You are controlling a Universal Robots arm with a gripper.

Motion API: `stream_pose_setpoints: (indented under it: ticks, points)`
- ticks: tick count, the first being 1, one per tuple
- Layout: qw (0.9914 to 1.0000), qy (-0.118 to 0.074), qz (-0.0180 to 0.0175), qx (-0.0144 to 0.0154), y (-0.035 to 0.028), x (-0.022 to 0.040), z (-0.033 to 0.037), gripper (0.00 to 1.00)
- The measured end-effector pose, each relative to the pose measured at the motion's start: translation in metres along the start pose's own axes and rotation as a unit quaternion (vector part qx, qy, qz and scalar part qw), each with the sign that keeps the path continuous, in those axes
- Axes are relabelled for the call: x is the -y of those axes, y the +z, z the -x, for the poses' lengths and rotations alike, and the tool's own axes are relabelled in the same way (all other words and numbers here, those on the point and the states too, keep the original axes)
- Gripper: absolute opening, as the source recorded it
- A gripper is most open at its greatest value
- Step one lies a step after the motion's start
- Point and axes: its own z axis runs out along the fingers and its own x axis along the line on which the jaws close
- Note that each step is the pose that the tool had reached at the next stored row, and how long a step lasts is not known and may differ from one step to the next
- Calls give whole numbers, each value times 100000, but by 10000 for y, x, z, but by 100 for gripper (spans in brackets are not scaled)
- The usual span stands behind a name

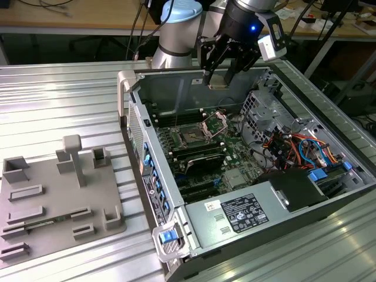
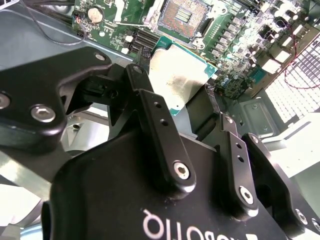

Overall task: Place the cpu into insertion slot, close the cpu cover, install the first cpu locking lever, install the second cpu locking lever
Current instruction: 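Place the cpu into insertion slot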

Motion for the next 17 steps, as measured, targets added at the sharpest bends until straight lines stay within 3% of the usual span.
stream_pose_setpoints:
  ticks: [17]
  points:
    - [99998,695,15,63,0,0,0,55]
